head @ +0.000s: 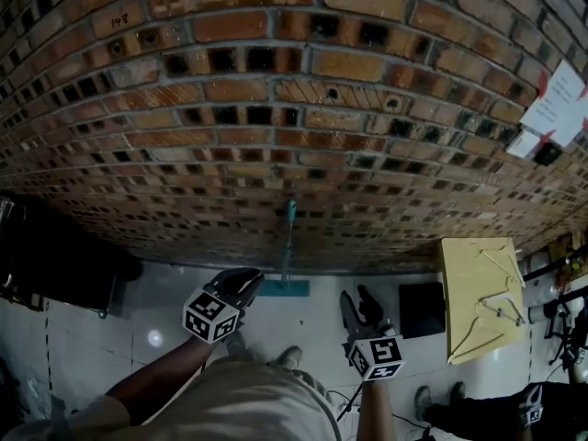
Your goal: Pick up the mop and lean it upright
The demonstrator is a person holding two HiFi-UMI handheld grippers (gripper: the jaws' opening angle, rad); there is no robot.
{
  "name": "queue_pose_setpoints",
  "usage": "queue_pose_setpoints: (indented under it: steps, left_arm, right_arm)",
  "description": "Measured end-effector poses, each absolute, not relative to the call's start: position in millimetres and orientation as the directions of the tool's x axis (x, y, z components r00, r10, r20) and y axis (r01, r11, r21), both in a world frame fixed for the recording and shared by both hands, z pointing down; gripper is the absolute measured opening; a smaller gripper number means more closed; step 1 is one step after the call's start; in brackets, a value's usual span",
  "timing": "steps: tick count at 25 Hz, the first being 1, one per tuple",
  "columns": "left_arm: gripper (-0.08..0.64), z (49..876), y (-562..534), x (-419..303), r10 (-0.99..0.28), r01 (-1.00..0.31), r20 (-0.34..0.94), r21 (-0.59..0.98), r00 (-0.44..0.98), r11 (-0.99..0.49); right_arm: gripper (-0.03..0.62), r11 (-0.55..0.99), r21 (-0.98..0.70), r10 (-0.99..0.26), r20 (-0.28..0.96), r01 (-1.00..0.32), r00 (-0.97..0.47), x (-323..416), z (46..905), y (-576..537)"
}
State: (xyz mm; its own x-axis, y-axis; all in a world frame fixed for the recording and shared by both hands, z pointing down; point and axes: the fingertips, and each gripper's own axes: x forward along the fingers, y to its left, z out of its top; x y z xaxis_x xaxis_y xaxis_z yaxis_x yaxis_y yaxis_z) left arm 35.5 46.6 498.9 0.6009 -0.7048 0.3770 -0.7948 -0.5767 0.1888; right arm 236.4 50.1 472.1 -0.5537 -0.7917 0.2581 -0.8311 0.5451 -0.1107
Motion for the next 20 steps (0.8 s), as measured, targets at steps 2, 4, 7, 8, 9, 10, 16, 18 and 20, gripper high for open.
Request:
queue_pose_setpoints:
  steps: [2,4,7,8,9,10,16,18,20]
  left_arm:
    - [0.067,500,40,32,-0.690,-0.784,0.384,0.187,0.613,-0.592]
    - [0.066,501,32,29,-0.677,-0.773,0.388,0.186,0.625,-0.607]
    - [0.066,501,22,27,-0.659,-0.756,0.391,0.184,0.642,-0.628]
    - [0.066,500,19,26,-0.654,-0.751,0.391,0.184,0.648,-0.635]
    - [0.066,500,17,26,-0.648,-0.745,0.389,0.183,0.654,-0.642]
    - [0.066,499,14,26,-0.644,-0.739,0.387,0.183,0.660,-0.648]
    - [0.066,495,5,21,-0.625,-0.717,0.379,0.184,0.683,-0.672]
    - [0.066,496,5,18,-0.621,-0.714,0.379,0.186,0.686,-0.675]
    - [0.066,497,5,14,-0.621,-0.715,0.380,0.187,0.685,-0.674]
  right_arm:
    - [0.158,0.531,-0.109,-0.800,0.260,-0.840,-0.540,234,472,47]
    - [0.157,0.519,-0.106,-0.807,0.267,-0.848,-0.527,231,473,45]
    - [0.157,0.502,-0.105,-0.813,0.281,-0.858,-0.510,228,475,43]
    - [0.156,0.497,-0.104,-0.815,0.284,-0.861,-0.505,227,476,42]
    - [0.156,0.492,-0.102,-0.818,0.287,-0.865,-0.499,226,476,41]
    - [0.156,0.486,-0.100,-0.821,0.288,-0.868,-0.493,226,476,40]
    - [0.155,0.466,-0.090,-0.831,0.299,-0.880,-0.470,216,476,34]
    - [0.148,0.468,-0.083,-0.828,0.307,-0.880,-0.470,211,478,34]
    - [0.146,0.476,-0.078,-0.822,0.314,-0.876,-0.474,205,479,35]
